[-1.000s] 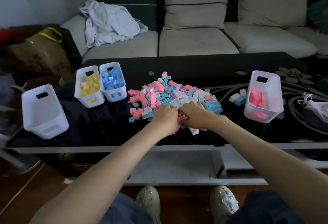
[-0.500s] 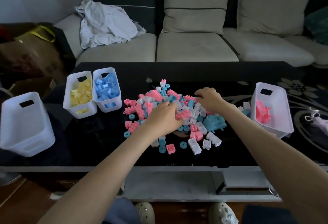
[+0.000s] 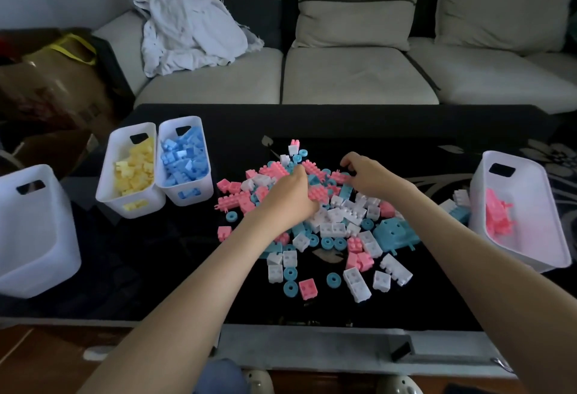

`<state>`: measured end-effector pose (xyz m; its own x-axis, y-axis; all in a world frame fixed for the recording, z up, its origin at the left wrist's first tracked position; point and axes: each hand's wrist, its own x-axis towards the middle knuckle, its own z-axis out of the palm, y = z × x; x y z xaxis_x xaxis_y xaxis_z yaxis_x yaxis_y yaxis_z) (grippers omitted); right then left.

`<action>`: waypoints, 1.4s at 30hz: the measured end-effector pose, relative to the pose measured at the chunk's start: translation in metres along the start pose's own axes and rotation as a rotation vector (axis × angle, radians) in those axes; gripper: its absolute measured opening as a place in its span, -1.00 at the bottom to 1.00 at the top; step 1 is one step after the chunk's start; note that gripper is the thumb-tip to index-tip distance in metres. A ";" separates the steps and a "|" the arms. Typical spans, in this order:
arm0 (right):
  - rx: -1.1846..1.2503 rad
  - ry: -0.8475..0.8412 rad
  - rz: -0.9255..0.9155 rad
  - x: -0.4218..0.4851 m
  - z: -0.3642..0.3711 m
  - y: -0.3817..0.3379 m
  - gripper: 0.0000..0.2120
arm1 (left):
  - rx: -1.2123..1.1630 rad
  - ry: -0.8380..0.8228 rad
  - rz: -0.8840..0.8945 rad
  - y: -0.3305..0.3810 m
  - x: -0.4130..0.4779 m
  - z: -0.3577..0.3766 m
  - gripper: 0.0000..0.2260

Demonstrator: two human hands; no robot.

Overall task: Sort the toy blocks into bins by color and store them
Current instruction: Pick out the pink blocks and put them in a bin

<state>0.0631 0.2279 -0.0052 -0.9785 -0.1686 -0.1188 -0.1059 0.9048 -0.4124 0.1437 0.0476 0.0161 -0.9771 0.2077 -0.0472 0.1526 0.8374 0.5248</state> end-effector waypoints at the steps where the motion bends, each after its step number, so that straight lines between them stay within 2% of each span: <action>1: -0.003 -0.012 -0.007 0.002 -0.001 0.001 -0.60 | -0.021 -0.013 -0.020 0.000 0.003 0.000 -0.53; 4: -0.001 -0.055 -0.012 0.002 -0.009 -0.002 -0.56 | -0.047 -0.033 -0.059 -0.003 0.005 -0.007 -0.35; 6: -0.031 -0.090 0.022 0.003 -0.019 -0.006 -0.57 | -0.054 -0.049 -0.087 -0.005 0.007 -0.013 -0.33; 9: 0.017 -0.110 -0.004 0.007 -0.034 -0.020 -0.70 | -0.083 0.003 -0.139 -0.011 0.010 -0.025 -0.46; 13: 0.086 -0.045 -0.012 0.020 -0.026 -0.049 -0.73 | -0.188 0.064 -0.219 -0.016 0.009 -0.034 -0.60; 17: 0.150 -0.031 0.082 0.032 0.006 -0.068 -0.56 | -0.365 0.057 -0.320 -0.021 0.009 -0.029 -0.93; 19: 0.143 -0.037 0.110 0.035 0.018 -0.071 -0.50 | -0.502 0.071 -0.385 -0.021 0.009 -0.030 -0.90; 21: 0.094 -0.005 0.090 0.037 0.020 -0.071 -0.54 | -0.570 0.107 -0.411 -0.021 0.010 -0.032 -0.84; 24: 0.103 0.024 0.083 0.036 0.018 -0.070 -0.61 | -0.615 0.147 -0.372 -0.021 0.009 -0.034 -0.86; 27: 0.146 0.111 0.048 0.026 0.009 -0.069 -0.67 | -0.653 0.156 -0.347 -0.012 0.009 -0.034 -0.81; 31: 0.302 0.192 -0.020 -0.008 -0.019 -0.052 -0.77 | -0.723 0.045 -0.287 0.016 0.007 -0.030 -0.75; 33: 0.369 0.204 -0.012 -0.033 -0.034 -0.035 -0.81 | -0.657 0.036 -0.184 0.028 0.005 -0.024 -0.72; 36: 0.362 0.244 0.042 -0.079 -0.063 0.008 -0.81 | -0.448 0.121 0.051 0.056 0.005 -0.005 -0.71; 42: 0.292 0.424 0.259 -0.144 -0.101 0.090 -0.80 | -0.278 -0.015 0.337 0.136 0.009 0.036 -0.57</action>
<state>0.1765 0.3731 0.0663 -0.9576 0.2706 0.0987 0.1414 0.7401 -0.6575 0.1613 0.1816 0.0565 -0.8767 0.4555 0.1548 0.4153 0.5541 0.7215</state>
